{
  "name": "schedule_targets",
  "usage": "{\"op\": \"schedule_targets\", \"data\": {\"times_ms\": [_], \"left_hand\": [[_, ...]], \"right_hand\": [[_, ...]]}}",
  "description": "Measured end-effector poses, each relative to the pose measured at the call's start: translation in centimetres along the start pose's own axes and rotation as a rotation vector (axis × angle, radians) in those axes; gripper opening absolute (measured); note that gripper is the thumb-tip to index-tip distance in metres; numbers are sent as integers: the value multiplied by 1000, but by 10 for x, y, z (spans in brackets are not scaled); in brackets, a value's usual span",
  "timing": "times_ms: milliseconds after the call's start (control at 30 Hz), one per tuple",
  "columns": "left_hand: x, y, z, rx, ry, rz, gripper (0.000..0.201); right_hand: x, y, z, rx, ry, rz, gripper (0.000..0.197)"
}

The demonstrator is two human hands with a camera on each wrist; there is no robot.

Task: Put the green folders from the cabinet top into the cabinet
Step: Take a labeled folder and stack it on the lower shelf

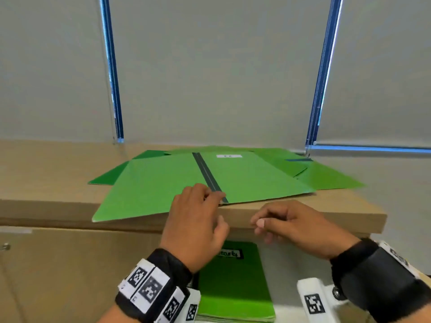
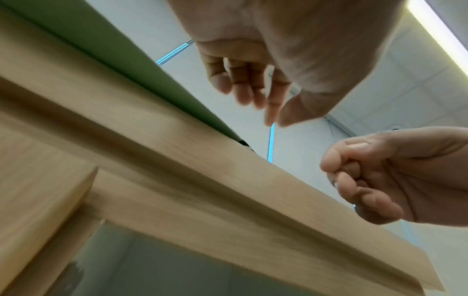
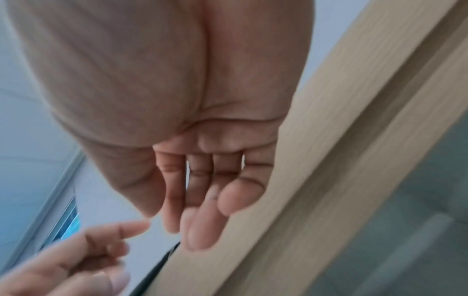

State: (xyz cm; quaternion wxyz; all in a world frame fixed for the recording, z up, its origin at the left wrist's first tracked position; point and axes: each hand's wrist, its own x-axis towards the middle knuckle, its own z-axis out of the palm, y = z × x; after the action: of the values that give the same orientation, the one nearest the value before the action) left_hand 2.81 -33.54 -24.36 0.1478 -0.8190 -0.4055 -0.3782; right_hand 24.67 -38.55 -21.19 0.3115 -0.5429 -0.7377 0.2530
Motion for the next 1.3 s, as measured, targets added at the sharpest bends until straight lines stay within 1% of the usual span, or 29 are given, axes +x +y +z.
{"op": "schedule_targets", "data": {"times_ms": [33,67,100,167,233,267,333,400,467,533,600,667,733,800,867,933,1033,1100,1167,1200,1233,1267,1300], "left_hand": [[5,-4,-1,51,-83,-81,54],[8,-8,-1,93,-171,-150,64],[11,-12,-2,120,-246,-187,66],[13,-17,-4,144,-330,-190,57],[12,-19,-6,173,-332,-160,50],[11,-20,-7,178,-315,-151,50],[8,-21,-9,156,-246,-163,54],[6,-21,-11,59,-163,-215,55],[6,-22,-14,-13,-104,-230,54],[6,-24,-15,-99,-27,-212,51],[8,-23,-18,-222,109,-179,49],[13,-15,-26,-350,285,-158,49],[20,-2,-39,-492,442,-172,48],[28,11,-54,-609,568,-196,43],[37,21,-65,-729,648,-235,34],[45,28,-72,-891,663,-297,29],[54,34,-75,-1138,691,-395,23],[57,38,-74,-1347,702,-450,24],[57,42,-75,-1519,683,-494,31],[56,39,-71,-1598,701,-519,35],[56,38,-69,-1633,715,-558,36],[55,36,-67,-1625,734,-595,33],[54,32,-64,-1580,755,-633,30]], "right_hand": [[2,-1,-8,33,72,-5,12],[4,-2,-15,47,143,-4,12],[5,-2,-22,45,211,0,12],[8,1,-34,7,335,15,12],[11,6,-43,-72,427,24,10],[12,10,-46,-120,452,27,10],[14,18,-49,-210,473,31,9],[16,26,-48,-256,482,39,11],[20,32,-45,-242,499,54,15],[24,34,-44,-213,518,74,20],[28,32,-43,-182,522,107,26],[34,31,-42,-143,522,130,34],[39,27,-39,-96,506,138,42],[44,21,-35,-56,484,136,51],[47,15,-30,-19,470,140,60],[50,11,-26,41,453,153,70],[53,11,-24,189,450,168,95],[56,12,-24,422,468,169,95],[57,13,-26,758,453,147,95],[56,11,-28,918,409,105,88],[55,10,-31,1052,372,44,75],[53,6,-35,1164,361,-12,62],[51,3,-39,1244,371,-49,57]]}}
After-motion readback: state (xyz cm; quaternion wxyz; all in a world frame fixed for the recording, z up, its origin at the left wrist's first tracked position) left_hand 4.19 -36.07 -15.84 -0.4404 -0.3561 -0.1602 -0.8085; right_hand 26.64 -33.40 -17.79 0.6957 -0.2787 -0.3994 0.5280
